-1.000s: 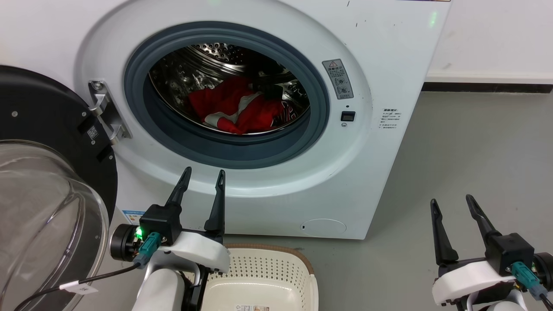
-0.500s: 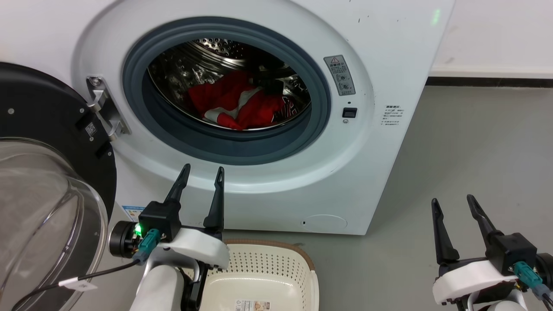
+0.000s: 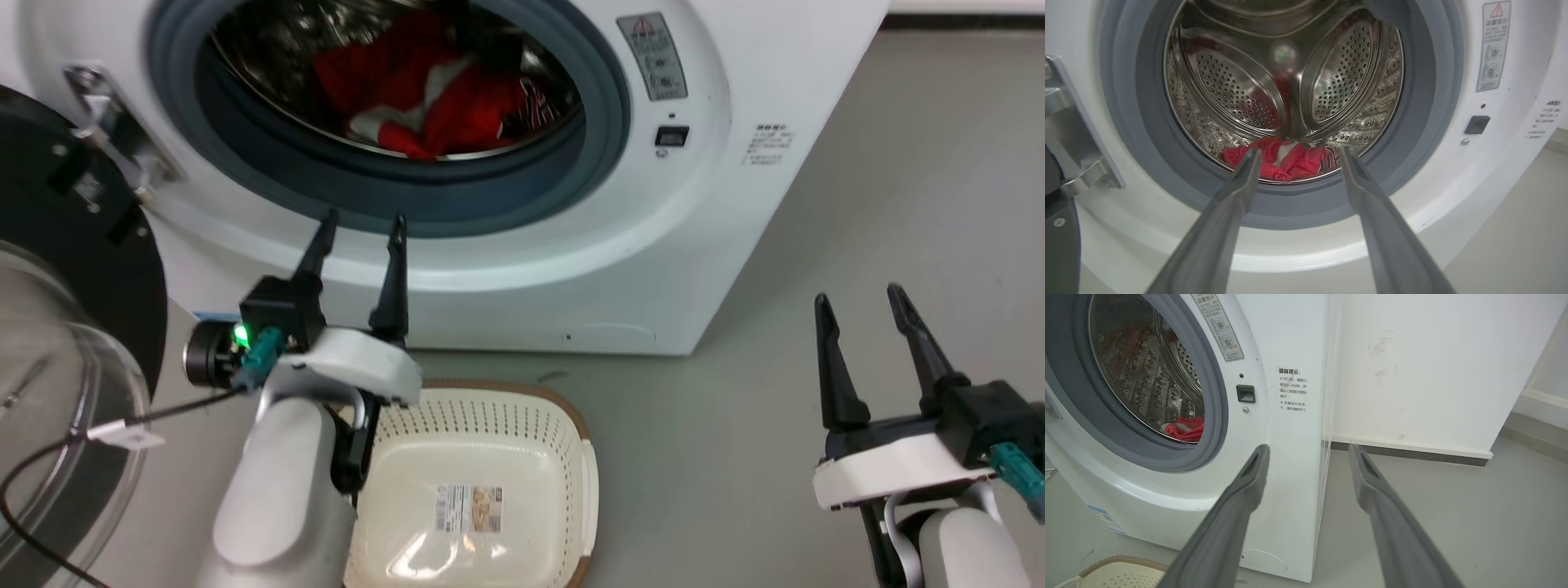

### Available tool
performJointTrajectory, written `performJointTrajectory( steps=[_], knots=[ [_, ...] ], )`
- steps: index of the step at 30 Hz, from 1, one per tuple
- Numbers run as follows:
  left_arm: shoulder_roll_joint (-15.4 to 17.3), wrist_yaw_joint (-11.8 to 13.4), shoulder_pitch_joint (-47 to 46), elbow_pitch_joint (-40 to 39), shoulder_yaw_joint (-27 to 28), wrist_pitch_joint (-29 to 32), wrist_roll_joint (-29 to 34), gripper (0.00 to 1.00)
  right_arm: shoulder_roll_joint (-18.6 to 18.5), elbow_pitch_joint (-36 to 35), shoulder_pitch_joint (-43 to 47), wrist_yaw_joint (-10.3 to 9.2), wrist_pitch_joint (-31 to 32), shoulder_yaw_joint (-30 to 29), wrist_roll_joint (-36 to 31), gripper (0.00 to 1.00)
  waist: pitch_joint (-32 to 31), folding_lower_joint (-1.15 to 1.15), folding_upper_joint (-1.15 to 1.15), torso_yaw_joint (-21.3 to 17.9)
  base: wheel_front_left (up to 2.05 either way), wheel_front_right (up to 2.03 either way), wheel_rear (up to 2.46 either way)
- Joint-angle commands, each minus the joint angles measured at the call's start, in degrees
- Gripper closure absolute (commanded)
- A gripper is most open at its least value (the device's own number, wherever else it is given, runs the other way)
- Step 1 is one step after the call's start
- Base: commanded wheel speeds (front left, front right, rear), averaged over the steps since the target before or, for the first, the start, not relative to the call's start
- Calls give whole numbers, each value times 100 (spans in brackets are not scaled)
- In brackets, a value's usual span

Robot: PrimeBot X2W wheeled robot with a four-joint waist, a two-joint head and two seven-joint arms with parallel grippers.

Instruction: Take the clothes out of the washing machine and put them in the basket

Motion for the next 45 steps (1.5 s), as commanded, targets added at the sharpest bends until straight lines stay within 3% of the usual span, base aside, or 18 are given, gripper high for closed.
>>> performJointTrajectory(
  steps=[1, 13, 23, 30, 45],
  knots=[
    [59, -12, -186, 72, 50, -15, 31, 0, 6, -60, -128, -2, -6, 28, 15, 0, 368, 0, 0, -114, 0, 0, 0],
    [460, -43, -1694, 856, 250, -15, 225, 0, 6, -151, -617, -2, -68, 237, 253, 0, 1513, 0, 0, -483, 0, 0, 0],
    [825, -105, -3157, 2046, 158, 149, 340, 0, 6, 95, -905, -2, -160, 405, 476, 0, 2005, 0, 0, -789, 0, 0, 0],
    [1075, -154, -4170, 2722, 26, 841, 444, 0, 6, 197, -1085, -3, -161, 609, 774, 0, 2268, 0, 0, -1036, 0, 0, 0],
    [1897, -323, -5841, 3758, -477, 3142, 831, 0, 8, 216, -1282, -3, -162, 968, 1322, 0, 2832, 0, 0, -1714, 0, 0, 0]
  ],
)
